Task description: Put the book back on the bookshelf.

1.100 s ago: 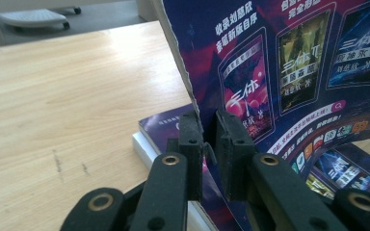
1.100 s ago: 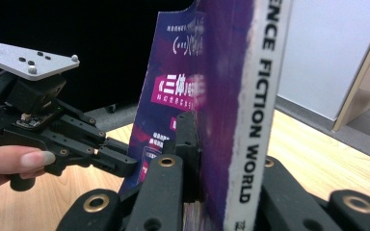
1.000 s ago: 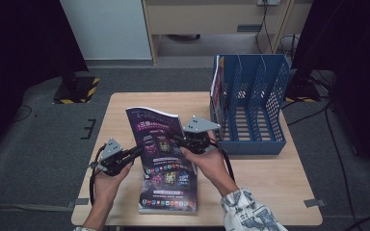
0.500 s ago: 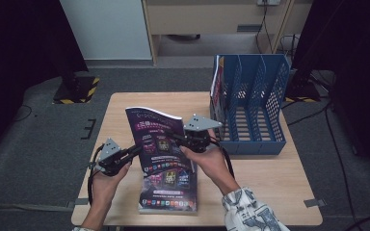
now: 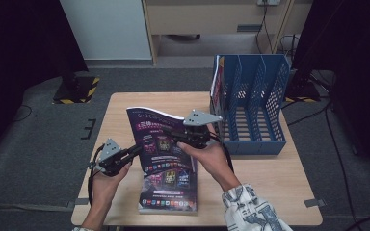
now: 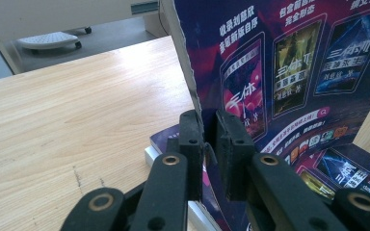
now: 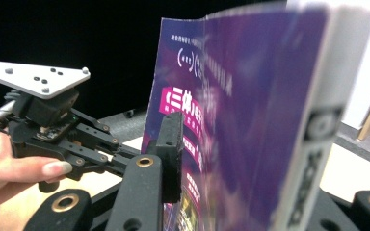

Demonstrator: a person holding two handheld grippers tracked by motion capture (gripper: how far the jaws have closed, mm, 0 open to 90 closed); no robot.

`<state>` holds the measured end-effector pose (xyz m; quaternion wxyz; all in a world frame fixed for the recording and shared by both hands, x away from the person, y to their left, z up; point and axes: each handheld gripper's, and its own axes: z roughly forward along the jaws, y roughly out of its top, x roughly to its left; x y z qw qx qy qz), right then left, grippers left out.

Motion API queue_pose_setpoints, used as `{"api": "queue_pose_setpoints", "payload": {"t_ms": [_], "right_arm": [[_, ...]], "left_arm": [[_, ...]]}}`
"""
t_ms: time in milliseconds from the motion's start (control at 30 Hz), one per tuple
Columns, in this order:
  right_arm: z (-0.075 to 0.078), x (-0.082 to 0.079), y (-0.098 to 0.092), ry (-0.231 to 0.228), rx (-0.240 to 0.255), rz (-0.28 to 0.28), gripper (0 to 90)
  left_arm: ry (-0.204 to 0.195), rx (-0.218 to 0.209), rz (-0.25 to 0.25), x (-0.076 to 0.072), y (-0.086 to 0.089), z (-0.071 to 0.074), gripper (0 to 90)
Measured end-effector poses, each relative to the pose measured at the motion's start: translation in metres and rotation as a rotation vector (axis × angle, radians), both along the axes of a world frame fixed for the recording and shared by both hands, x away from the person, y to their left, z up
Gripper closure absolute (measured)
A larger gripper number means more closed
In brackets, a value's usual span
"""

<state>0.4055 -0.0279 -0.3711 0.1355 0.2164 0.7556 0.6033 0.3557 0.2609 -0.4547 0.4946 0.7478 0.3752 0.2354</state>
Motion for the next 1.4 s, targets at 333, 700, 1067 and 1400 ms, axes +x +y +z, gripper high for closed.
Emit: {"api": "queue_pose_setpoints", "payload": {"t_ms": [333,700,1067,1400], "right_arm": [[0.006,0.005,-0.001,-0.003,0.024,0.039,65.9],[0.011,0.007,-0.001,-0.007,0.026,0.046,72.5],[0.011,0.009,0.000,-0.003,0.023,0.053,73.1],[0.010,0.009,0.003,0.003,0.023,0.051,75.3]], "left_arm": [[-0.011,0.009,-0.004,-0.001,-0.002,0.001,81.3],[-0.015,0.010,-0.006,-0.001,-0.002,0.001,81.2],[-0.018,0.012,-0.008,-0.002,-0.002,0.001,81.3],[-0.020,0.014,-0.007,-0.002,-0.002,0.001,81.2]]}}
